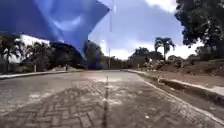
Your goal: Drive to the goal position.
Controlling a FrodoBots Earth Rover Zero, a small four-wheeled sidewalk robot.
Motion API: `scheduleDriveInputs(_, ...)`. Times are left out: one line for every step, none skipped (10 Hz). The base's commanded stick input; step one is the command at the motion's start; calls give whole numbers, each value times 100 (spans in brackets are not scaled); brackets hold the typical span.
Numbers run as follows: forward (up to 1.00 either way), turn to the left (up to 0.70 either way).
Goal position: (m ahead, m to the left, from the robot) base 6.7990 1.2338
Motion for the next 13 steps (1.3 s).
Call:
scheduleDriveInputs(100, 0)
scheduleDriveInputs(100, 0)
scheduleDriveInputs(100, 0)
scheduleDriveInputs(100, 0)
scheduleDriveInputs(100, 0)
scheduleDriveInputs(100, 0)
scheduleDriveInputs(100, 0)
scheduleDriveInputs(100, 0)
scheduleDriveInputs(100, 0)
scheduleDriveInputs(100, 0)
scheduleDriveInputs(100, 0)
scheduleDriveInputs(100, 0)
scheduleDriveInputs(100, 0)
